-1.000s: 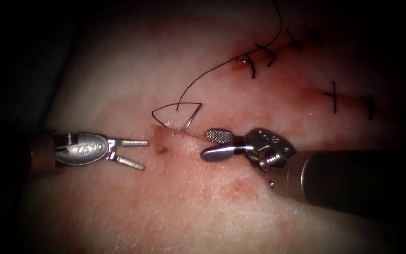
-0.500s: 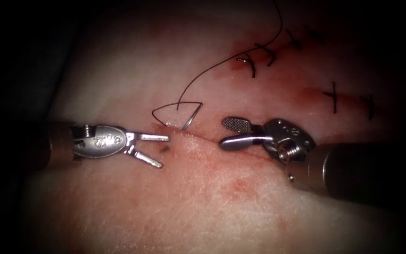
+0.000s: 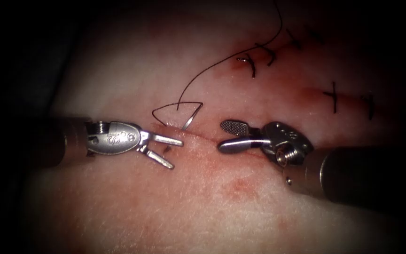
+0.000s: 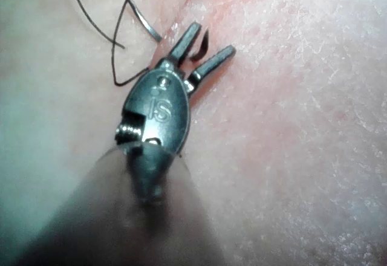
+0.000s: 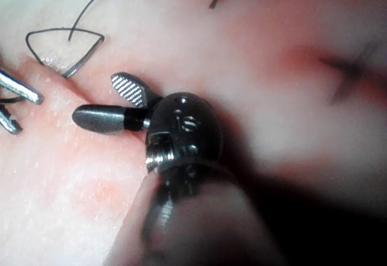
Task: Wound Closure
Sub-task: Pull the needle the remainder of the way through tissue with left grasper
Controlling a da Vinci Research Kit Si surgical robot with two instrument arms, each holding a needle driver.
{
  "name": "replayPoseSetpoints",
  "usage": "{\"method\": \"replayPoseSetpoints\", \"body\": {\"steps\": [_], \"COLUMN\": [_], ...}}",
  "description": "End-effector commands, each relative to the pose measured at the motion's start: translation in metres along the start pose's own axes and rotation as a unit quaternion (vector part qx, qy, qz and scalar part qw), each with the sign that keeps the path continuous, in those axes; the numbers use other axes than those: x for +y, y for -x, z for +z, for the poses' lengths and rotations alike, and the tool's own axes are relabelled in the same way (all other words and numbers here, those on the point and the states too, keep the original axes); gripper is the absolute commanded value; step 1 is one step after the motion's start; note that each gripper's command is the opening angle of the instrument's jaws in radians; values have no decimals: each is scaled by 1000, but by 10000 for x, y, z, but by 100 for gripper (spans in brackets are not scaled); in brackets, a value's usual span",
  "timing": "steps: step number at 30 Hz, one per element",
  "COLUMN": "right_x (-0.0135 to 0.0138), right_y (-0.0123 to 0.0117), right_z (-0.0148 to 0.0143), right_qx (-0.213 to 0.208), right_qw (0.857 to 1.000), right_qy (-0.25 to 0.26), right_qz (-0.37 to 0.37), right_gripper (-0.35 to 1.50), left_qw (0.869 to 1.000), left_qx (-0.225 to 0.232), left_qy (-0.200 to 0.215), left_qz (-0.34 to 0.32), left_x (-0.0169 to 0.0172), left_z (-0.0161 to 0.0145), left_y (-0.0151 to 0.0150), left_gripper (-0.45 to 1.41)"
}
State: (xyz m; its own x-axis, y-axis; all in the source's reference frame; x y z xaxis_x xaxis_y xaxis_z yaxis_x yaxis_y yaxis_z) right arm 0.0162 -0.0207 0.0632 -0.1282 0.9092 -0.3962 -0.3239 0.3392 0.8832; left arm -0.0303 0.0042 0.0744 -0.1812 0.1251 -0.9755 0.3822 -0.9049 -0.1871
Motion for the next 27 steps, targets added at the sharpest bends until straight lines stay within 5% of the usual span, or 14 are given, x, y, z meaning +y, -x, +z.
{"method": "replayPoseSetpoints", "body": {"steps": [1, 8, 10, 11, 17, 20, 24, 27], "right_x": [3, 8, 7, 6, -7, -13, -23, -29], "right_y": [6, -4, -13, -15, -23, -21, -17, -15], "right_z": [13, 33, 35, 35, 33, 32, 30, 32], "right_qx": [4, 37, 38, 37, 14, -12, -19, -20], "right_qw": [1000, 979, 969, 968, 966, 966, 965, 965], "right_qy": [5, 32, 38, 39, 35, 32, 27, 25], "right_qz": [-13, -198, -243, -244, -255, -255, -259, -259], "right_gripper": [121, 111, -10, -35, -35, -35, -35, 7], "left_qw": [1000, 1000, 1000, 999, 995, 977, 946, 923], "left_qx": [-2, 8, 12, 13, -19, -20, 35, 70], "left_qy": [2, 17, 19, 20, -16, -62, -104, -99], "left_qz": [-5, -11, -20, -23, -96, -201, -306, -366], "left_x": [-2, -3, -2, -2, 6, 15, 18, 17], "left_z": [7, 9, 8, 8, 10, 15, 13, 8], "left_y": [6, 0, -4, -6, -27, -41, -59, -67], "left_gripper": [-16, -35, -45, -45, -45, -45, -45, -45]}}
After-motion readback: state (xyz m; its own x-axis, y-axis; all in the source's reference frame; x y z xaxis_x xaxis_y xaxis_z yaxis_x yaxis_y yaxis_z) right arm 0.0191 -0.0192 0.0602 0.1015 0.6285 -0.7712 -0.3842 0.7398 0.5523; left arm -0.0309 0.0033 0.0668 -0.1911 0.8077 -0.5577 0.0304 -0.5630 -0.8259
